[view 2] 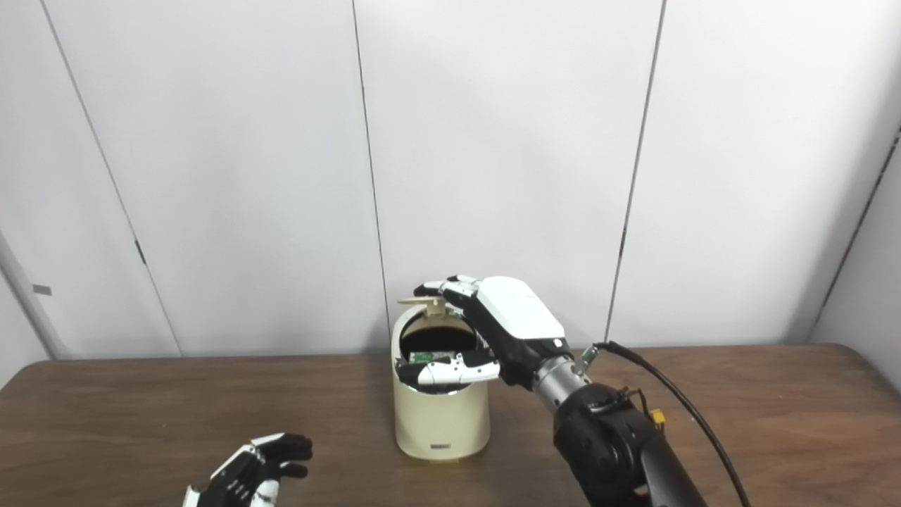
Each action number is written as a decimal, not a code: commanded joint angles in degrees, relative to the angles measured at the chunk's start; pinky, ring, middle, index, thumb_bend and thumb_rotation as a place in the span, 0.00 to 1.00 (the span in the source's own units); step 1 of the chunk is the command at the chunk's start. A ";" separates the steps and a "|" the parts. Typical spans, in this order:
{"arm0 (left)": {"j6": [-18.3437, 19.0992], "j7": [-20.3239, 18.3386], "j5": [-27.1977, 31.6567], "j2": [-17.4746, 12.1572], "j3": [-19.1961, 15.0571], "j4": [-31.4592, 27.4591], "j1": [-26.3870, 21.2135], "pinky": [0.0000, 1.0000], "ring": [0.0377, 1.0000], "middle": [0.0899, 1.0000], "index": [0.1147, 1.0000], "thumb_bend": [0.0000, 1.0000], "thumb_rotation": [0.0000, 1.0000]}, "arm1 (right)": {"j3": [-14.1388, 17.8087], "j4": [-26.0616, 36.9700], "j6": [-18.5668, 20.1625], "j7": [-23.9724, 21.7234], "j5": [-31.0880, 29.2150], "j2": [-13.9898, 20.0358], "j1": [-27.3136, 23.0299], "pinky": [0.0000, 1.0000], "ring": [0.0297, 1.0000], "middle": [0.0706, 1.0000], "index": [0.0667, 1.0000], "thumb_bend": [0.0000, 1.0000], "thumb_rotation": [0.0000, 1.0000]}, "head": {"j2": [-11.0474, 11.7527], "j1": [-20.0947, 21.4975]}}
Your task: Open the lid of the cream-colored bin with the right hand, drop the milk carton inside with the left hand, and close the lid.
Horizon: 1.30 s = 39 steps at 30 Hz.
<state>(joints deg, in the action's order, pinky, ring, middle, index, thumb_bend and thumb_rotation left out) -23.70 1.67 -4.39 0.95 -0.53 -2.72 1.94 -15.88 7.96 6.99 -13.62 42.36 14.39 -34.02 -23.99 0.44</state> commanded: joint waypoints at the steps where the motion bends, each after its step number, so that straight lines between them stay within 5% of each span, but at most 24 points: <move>1: -0.48 -0.07 0.39 -0.07 0.34 0.69 2.41 0.62 0.67 0.65 0.63 0.11 0.51 | 0.71 2.72 1.02 -0.28 0.17 -0.13 -1.02 0.83 0.85 0.75 0.74 0.70 0.82 | -0.24 0.05; 13: 0.60 -0.38 1.84 -0.61 0.03 -0.57 2.59 0.61 0.66 0.64 0.62 0.11 0.51 | 0.28 6.01 6.43 -5.65 -0.52 -0.25 0.86 0.80 0.85 0.77 0.77 0.69 0.82 | -1.80 0.10; 31: 5.79 -0.99 3.54 -1.03 0.25 -2.97 3.06 0.61 0.66 0.65 0.62 0.12 0.52 | 0.79 -5.35 5.57 0.22 -1.63 0.49 5.16 0.83 0.86 0.80 0.79 0.65 0.75 | -2.89 0.30; 39: 5.93 -1.33 2.51 -1.36 0.60 -3.20 2.97 0.60 0.66 0.65 0.63 0.12 0.57 | -8.89 -8.51 -2.83 13.19 16.85 4.65 6.91 0.86 0.88 0.81 0.78 0.67 0.64 | -3.13 0.01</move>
<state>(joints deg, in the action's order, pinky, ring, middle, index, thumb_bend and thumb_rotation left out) -16.82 0.50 -1.73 -0.15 -0.12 -6.06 4.65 -24.01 1.27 4.34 -0.93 56.15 18.32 -28.09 -27.07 0.44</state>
